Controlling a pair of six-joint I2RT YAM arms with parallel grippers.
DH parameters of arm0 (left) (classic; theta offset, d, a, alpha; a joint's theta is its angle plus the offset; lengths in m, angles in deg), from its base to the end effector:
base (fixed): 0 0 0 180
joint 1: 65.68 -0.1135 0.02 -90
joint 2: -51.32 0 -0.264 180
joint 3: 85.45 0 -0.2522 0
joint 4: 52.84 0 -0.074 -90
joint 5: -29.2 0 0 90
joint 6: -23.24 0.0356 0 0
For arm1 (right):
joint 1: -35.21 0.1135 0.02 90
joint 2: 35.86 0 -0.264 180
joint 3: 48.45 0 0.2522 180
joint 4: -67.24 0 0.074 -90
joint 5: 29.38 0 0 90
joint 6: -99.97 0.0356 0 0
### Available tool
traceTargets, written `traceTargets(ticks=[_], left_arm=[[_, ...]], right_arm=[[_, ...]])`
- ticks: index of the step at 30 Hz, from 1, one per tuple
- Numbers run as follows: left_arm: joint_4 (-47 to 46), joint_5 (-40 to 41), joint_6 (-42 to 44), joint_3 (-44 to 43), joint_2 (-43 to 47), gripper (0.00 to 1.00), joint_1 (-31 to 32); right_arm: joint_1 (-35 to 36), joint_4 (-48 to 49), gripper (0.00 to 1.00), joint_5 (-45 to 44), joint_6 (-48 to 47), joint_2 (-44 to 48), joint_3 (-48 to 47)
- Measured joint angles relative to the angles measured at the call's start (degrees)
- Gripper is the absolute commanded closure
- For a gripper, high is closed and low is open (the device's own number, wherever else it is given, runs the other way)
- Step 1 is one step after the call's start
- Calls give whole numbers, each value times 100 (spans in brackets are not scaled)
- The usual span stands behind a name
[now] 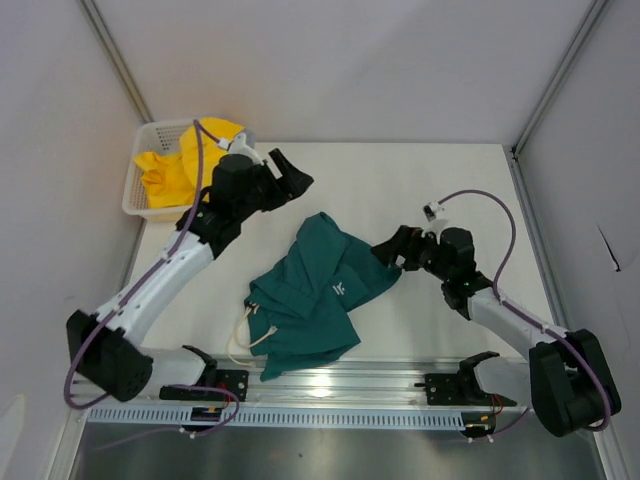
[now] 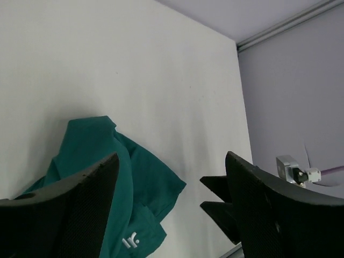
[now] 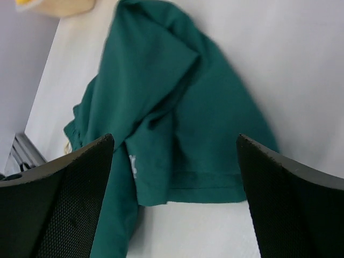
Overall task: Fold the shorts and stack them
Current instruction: Move the shorts to the center of the board, then flatten the shorts out
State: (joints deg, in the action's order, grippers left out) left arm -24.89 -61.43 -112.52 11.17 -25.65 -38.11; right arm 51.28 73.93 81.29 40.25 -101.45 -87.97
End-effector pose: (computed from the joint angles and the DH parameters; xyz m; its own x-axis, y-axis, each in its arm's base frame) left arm 0.2773 -0.1452 0.3586 -0.5651 -0.5131 -0.6460 0.0960 0.7368 -0.6692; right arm 0.2259 0.0781 0.2075 -0.5673 0.3275 -0.7556 -0.3392 0.7431 0.5768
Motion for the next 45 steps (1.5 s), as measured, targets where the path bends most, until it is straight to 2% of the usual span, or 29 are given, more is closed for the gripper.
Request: traceTargets(ticks=[3, 6, 8, 12, 17, 23, 30, 37, 39, 40, 42, 43, 44, 45], left_arm=[[264, 52, 295, 225, 737, 17, 2], [743, 146, 570, 535, 1377, 17, 55], [1095, 208, 708, 754, 1641, 17, 133], [1703, 310, 929, 1303, 1961, 17, 308], [2122, 398, 1054, 1932, 2273, 17, 396], [2118, 393, 1137, 2262, 2352, 19, 605], [2129, 811, 1220, 2273, 1991, 19, 1451], [2216, 1351, 1346, 2269, 1727, 20, 2094], [2227, 1475, 1362, 2267, 1657, 20, 2234], [2234, 1534, 1375, 2260, 1615, 20, 2308], [2232, 1626, 1384, 2251, 1491, 21, 2459], [2232, 1681, 1381, 2249, 1414, 21, 2540], [2232, 1733, 1381, 2247, 1327, 21, 2621], [2234, 1792, 1379, 2234, 1228, 21, 2712]], right_arm=[[769, -76, 12, -203, -487, -74, -289], [1248, -278, 14, -420, -817, -295, -555], [1386, -409, 18, -533, -927, -542, -723], [1392, -684, 20, -564, -931, -907, -796], [1587, -863, 22, -503, -890, -807, -595], [1860, -999, 29, -463, -911, -487, -317], [2011, -1213, 31, -522, -966, -483, -317], [2227, -1338, 42, -682, -1099, -610, -321], [2302, -1353, 51, -706, -1126, -680, -330], [2339, -1362, 62, -723, -1152, -717, -339], [2391, -1416, 77, -743, -1220, -785, -382], [2402, -1447, 92, -767, -1228, -820, -411], [2413, -1471, 99, -782, -1239, -841, -435], [2420, -1499, 100, -800, -1239, -850, -457]])
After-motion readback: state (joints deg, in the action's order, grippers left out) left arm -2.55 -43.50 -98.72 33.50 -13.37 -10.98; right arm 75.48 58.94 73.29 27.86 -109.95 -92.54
